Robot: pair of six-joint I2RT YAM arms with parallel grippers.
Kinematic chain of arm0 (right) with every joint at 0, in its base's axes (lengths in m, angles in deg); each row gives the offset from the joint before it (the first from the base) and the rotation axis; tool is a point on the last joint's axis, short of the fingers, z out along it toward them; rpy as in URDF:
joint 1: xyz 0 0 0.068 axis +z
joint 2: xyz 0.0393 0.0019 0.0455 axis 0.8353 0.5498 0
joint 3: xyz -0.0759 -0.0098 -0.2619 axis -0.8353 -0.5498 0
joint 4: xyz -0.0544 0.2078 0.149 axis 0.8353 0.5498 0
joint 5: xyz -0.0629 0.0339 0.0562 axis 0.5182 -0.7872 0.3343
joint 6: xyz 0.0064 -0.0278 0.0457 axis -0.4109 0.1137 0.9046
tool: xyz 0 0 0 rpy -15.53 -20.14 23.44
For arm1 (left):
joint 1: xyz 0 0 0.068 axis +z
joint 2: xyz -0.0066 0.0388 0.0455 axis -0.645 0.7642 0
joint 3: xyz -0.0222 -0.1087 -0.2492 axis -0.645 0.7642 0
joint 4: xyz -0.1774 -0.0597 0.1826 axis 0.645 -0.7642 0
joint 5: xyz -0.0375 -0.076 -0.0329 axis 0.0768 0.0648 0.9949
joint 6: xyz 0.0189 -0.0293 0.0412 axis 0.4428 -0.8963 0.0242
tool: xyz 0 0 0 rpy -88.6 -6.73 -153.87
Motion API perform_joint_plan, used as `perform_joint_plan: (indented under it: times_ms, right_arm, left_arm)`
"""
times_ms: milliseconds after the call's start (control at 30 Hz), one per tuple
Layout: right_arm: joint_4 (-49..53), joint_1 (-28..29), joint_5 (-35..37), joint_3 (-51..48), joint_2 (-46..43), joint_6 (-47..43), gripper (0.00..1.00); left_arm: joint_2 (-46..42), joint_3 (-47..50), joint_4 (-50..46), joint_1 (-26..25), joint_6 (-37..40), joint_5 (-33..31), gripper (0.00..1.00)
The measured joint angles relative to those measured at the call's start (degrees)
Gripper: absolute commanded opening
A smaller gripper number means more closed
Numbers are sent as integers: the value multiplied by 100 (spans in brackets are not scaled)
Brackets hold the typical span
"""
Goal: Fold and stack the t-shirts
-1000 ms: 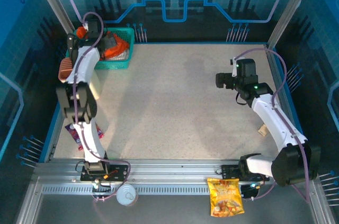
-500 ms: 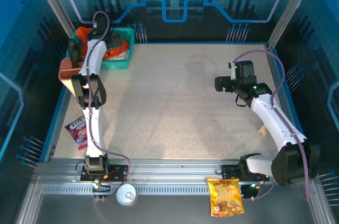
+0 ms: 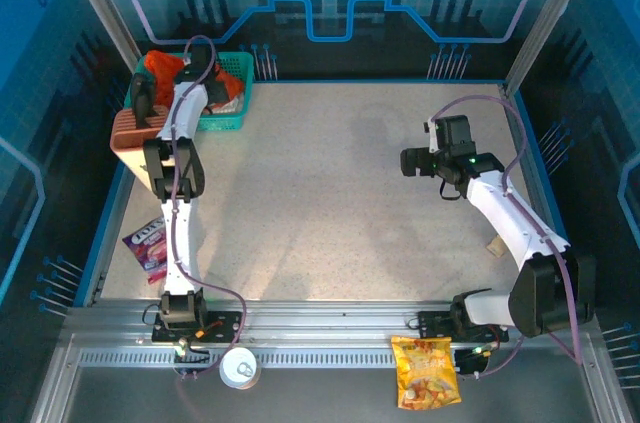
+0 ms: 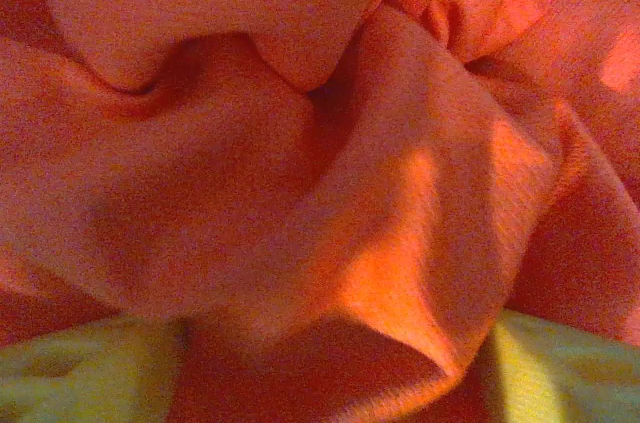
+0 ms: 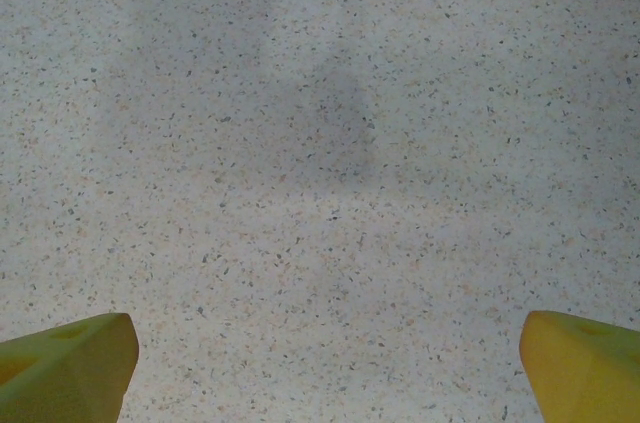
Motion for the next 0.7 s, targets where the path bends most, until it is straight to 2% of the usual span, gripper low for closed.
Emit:
perform_joint_plan:
  times_ms: [33,100,200,267,433,700]
  right_arm:
    - [0,4,-2,0,0,-2,99]
    - [2,7,2,0,0,-22,99]
    - [4,7,2,0,0,-46,99]
    - [15,7,2,0,0,-48,99]
    - [26,20,0,2,-2,-44,99]
    - [39,118,-22,2,-175,-42,98]
  left_arm:
    - [39,0,15,0,0,2,49]
    - [98,0,55,-2,-37,7,26]
    - [85,0,155,-7,0,26,8]
    - [50,0,229,-26,-4,22,0]
    - [-240,2,284,-96,118,24,0]
    - [-1414,2,330,-372,160,44,0]
